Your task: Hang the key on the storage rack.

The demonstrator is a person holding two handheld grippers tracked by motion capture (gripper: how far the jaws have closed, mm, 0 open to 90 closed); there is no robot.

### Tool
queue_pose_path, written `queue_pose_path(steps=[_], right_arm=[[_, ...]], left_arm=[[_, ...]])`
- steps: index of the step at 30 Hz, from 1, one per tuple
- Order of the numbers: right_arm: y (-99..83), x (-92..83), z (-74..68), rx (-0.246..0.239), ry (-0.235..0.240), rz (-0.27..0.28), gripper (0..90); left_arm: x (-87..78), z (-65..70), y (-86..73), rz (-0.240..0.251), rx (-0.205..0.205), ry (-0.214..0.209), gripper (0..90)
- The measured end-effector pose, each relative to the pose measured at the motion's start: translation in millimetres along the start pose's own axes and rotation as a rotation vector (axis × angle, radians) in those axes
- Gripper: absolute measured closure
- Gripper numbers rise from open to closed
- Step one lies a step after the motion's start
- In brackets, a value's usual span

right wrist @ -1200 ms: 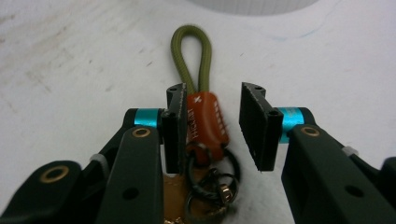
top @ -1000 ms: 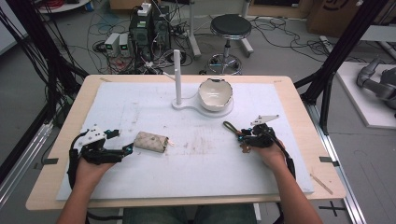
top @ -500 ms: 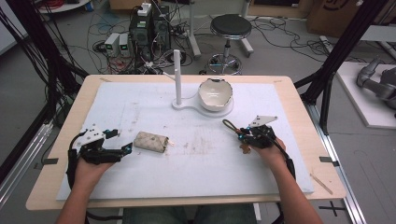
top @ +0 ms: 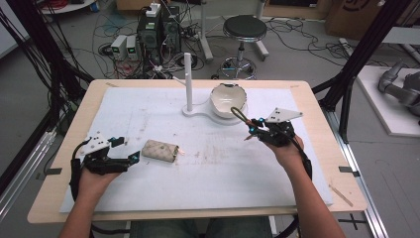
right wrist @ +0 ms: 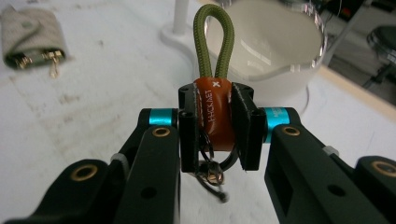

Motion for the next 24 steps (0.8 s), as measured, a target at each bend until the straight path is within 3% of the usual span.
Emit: queue_pose_path(steps=[5, 24], right_arm=[[38.3, -0.2, 1.5, -0.057, -0.016, 0.041, 74.8], [132.0, 27.1, 11.1, -0.151, -0.022, 0.114, 74.6]], left_arm=[[-1.1, 1.4, 1.0, 0.007, -0.001, -0.014, 15.7], [-9.0, 2.4, -0.6, 0.009, 0.003, -0.012, 15.6]])
Point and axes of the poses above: each handheld gripper's, and its own axes: x roughly forward along the jaws, y roughly out of its top, z roughly to its right, the point moved 7 cm from there along x, roughly forward along the jaws, and after that the axes turned 12 degrees about -x, right-handed, at the moved point
